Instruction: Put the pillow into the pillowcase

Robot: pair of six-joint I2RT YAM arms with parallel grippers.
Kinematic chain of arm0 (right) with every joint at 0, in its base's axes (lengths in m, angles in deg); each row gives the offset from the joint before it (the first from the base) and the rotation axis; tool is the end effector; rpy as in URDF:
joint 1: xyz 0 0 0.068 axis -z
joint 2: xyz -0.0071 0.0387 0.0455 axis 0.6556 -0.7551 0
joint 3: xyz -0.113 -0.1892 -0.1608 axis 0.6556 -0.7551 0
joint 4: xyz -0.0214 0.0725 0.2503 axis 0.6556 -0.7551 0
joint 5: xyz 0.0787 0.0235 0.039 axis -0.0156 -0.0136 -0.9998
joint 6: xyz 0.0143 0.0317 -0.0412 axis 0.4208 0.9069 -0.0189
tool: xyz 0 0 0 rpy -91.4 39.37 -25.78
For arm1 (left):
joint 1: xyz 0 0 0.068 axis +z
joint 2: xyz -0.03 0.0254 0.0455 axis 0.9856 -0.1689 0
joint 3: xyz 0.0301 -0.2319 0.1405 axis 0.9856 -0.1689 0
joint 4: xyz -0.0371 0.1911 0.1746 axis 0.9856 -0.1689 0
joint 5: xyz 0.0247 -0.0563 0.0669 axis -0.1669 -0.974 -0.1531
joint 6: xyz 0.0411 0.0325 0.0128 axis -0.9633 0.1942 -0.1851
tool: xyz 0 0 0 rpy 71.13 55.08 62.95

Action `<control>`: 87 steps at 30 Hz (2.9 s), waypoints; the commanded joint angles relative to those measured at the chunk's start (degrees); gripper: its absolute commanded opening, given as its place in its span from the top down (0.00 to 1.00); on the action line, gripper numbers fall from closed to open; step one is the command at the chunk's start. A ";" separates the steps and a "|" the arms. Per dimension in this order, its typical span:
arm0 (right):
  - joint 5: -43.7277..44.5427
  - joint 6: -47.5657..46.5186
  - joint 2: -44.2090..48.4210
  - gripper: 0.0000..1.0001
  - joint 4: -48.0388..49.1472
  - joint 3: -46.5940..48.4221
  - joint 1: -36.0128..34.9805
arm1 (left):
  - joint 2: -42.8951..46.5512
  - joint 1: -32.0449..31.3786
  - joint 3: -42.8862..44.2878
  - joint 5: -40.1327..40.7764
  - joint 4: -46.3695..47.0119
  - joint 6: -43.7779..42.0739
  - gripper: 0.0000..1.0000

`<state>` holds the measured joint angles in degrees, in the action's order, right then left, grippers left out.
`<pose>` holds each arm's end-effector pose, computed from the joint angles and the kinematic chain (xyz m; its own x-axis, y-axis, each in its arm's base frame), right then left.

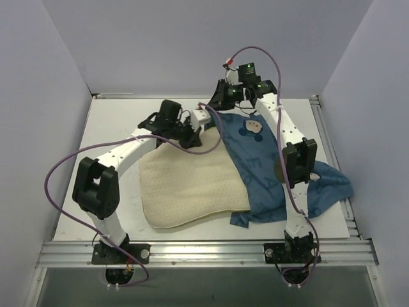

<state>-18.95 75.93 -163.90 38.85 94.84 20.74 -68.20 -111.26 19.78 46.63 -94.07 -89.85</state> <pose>0.4672 0.1981 0.3341 -0.7794 0.0396 -0.6253 -0.5205 0.5146 0.6813 0.3280 -0.2193 0.2810 -0.2232 0.5391 -0.8122 0.9434 0.3292 -0.0407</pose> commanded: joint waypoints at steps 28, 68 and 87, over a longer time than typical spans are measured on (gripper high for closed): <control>5.49 -9.79 45.71 0.29 5.05 -71.56 18.81 | 12.65 -14.72 -13.25 27.71 -11.53 6.84 0.02; 0.73 -8.64 33.83 0.34 4.88 -57.58 24.77 | -14.69 14.70 11.06 21.34 -20.22 15.82 1.00; 6.44 -3.90 28.39 0.22 13.05 -61.46 34.99 | -8.69 -18.57 17.24 30.26 -15.40 10.34 0.03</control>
<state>-12.59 69.90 -134.89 50.85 30.58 53.92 -70.96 -127.32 34.60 68.00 -113.19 -83.49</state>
